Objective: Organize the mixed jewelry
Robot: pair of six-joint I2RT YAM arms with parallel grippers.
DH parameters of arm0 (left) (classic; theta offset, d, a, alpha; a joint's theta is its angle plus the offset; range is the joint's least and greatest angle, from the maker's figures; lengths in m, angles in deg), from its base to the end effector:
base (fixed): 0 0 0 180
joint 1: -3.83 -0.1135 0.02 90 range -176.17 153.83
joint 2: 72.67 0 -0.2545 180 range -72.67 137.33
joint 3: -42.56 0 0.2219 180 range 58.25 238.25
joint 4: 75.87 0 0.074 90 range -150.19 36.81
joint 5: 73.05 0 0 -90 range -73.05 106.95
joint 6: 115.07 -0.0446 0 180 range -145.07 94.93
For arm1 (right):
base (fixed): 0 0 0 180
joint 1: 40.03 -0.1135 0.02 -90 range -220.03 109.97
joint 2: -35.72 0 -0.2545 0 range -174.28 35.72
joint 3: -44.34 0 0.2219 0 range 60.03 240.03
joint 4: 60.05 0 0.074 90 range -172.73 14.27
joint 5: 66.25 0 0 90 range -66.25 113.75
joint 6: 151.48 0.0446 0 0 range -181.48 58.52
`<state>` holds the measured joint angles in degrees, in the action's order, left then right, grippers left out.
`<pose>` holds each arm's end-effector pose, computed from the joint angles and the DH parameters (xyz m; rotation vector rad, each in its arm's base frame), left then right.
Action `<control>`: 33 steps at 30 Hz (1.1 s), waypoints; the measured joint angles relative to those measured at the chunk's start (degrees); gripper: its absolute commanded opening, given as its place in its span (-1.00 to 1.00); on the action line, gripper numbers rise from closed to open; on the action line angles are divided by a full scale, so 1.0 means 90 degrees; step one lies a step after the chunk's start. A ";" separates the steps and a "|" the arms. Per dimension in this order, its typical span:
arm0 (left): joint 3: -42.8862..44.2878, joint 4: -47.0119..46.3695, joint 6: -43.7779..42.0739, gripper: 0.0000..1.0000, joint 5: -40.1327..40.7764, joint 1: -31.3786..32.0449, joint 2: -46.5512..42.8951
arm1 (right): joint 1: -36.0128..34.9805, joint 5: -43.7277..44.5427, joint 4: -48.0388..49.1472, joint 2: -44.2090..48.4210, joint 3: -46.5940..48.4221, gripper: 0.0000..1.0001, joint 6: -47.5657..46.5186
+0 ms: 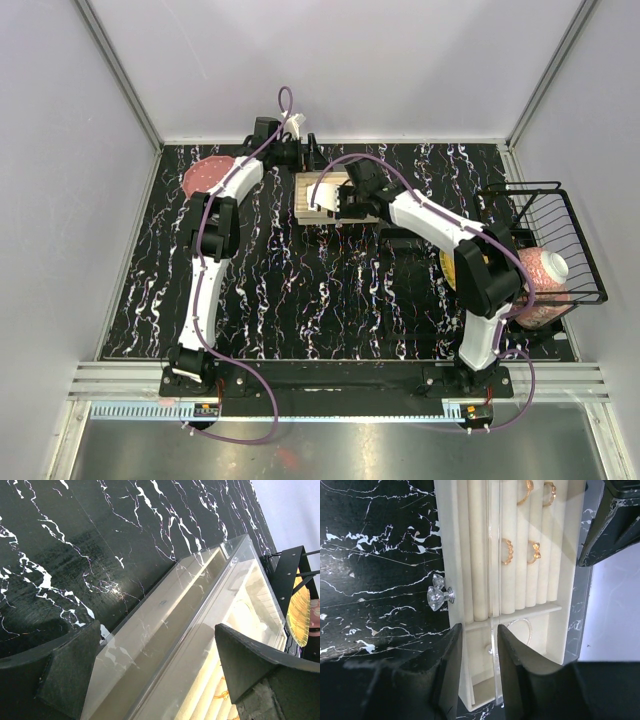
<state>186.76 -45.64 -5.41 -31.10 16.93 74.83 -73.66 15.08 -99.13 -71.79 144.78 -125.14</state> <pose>0.5211 -0.1553 0.1801 0.3857 2.1475 -1.2288 0.3282 0.2264 0.2437 -1.8226 1.5082 -0.0734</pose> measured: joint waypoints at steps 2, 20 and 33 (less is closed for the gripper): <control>-0.0002 0.0000 0.0017 0.98 -0.0007 0.0005 0.0000 | 0.0000 -0.0019 -0.0005 0.0066 -0.0066 -0.23 0.0061; -0.0034 -0.0005 0.0041 0.98 -0.0041 0.0027 0.0000 | 0.0000 -0.0835 -0.0908 0.0804 -0.0636 -0.33 0.0595; -0.0087 -0.0036 0.0104 0.98 -0.0126 0.0029 0.0000 | 0.0005 -0.0627 -0.0619 -0.0109 -0.0461 -0.38 0.0617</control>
<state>185.97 -45.97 -4.47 -32.24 17.19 74.83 -73.61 9.44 -104.70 -72.77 140.63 -119.59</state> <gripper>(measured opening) 0.987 0.317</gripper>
